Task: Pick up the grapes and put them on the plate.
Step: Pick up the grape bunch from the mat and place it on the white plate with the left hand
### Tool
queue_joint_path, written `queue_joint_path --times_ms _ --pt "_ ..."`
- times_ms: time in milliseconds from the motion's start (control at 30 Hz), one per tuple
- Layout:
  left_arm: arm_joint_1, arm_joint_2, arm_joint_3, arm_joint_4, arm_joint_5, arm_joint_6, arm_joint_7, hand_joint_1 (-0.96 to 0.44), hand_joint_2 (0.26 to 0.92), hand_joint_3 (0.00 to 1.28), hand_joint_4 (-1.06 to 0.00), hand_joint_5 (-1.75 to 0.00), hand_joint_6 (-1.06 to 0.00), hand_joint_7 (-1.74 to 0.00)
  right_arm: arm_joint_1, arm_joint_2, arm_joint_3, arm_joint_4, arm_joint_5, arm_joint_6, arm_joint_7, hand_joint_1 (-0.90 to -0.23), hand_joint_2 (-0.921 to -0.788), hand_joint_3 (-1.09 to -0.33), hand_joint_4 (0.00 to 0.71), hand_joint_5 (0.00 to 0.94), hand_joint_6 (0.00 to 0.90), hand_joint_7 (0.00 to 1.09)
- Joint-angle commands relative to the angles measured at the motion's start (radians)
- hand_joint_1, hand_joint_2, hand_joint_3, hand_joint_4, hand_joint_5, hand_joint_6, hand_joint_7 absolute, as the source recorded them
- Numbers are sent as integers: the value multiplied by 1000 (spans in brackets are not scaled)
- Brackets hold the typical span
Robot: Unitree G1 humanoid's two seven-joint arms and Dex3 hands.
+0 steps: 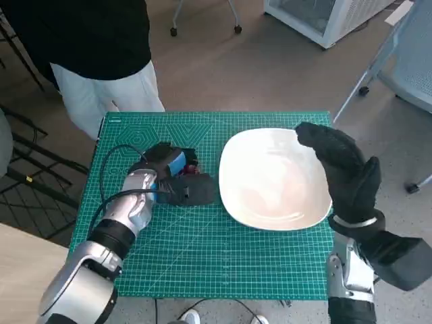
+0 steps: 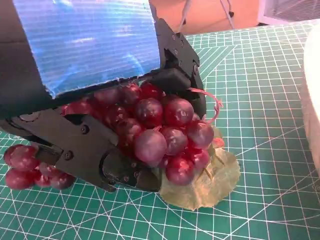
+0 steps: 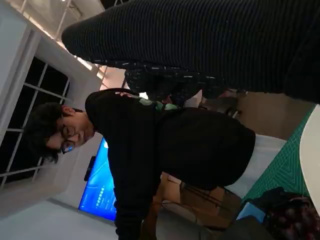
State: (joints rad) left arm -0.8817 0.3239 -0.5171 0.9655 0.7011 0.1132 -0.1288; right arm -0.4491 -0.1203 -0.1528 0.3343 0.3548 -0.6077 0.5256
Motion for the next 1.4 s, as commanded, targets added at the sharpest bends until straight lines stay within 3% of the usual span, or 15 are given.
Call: queue_joint_path --times_ms 33,1067,1400 --pt "28 10 -11 13 4 1 -17 5 921 169 -527 -1499 -595 -1029 6 -4 -2 12 10 16 6 -505 -921 -632 250 0 -1 510" --pt "7 4 -2 64 -10 -26 -15 4 921 158 -553 -1473 -594 -1031 -1 -2 -5 20 13 6 7 -503 -921 -632 251 1 -1 511" --pt "13 23 9 11 -15 -29 -17 2 921 145 -579 -1430 -591 -1051 -3 -2 -6 17 18 7 9 -505 -921 -632 254 2 -1 510"
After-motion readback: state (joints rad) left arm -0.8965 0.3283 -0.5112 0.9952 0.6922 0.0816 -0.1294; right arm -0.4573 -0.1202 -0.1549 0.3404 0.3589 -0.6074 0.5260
